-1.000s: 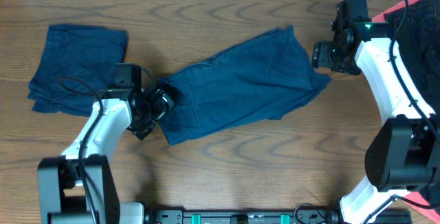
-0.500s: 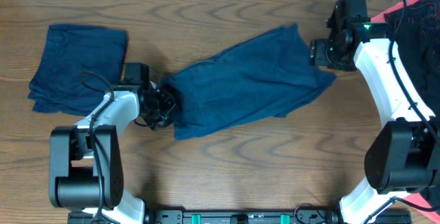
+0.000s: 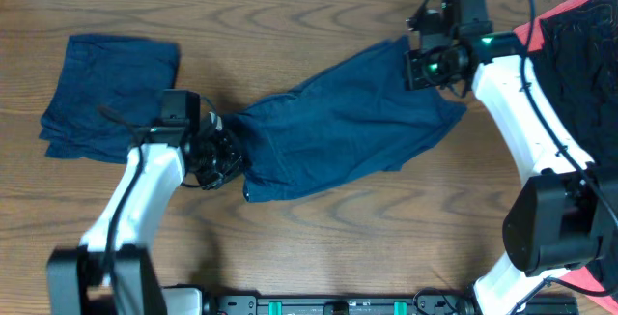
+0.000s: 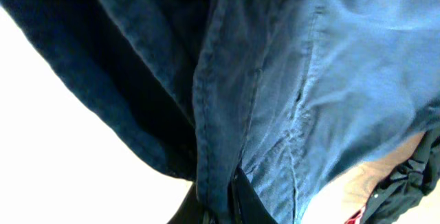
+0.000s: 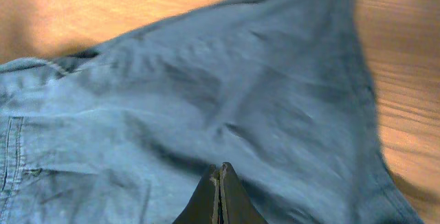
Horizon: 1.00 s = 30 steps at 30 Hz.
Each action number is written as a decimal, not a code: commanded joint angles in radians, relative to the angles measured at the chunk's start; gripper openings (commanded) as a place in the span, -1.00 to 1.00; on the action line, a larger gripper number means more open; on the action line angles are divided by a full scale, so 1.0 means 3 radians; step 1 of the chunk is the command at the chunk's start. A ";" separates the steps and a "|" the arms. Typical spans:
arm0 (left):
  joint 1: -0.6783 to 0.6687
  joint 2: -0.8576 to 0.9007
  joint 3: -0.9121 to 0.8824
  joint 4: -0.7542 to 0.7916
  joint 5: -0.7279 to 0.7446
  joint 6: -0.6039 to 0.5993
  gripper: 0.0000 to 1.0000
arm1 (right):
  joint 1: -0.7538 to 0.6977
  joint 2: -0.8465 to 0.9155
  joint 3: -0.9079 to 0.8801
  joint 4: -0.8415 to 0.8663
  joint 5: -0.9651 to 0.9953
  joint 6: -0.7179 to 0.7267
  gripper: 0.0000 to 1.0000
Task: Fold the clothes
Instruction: 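Fold the shirt's right side toward the left gripper with the right gripper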
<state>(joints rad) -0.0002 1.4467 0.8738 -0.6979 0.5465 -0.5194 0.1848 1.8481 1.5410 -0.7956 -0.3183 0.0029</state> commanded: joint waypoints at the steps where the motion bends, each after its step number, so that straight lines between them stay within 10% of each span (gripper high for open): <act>1: 0.0042 -0.0294 0.0151 -0.0086 -0.0089 0.0084 -0.88 | 0.0200 0.0153 -0.0008 0.0003 -0.0206 -0.0149 -0.98; 30: 0.0081 -0.0637 0.0804 0.0305 0.0328 -0.0483 -0.88 | 0.2078 0.1249 -0.0008 0.0959 -0.0680 0.0617 -0.98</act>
<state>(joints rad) 0.0189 1.2659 1.0870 -0.6308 0.5968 -0.6254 0.7685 2.2154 1.5406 -0.5308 -0.5438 0.1211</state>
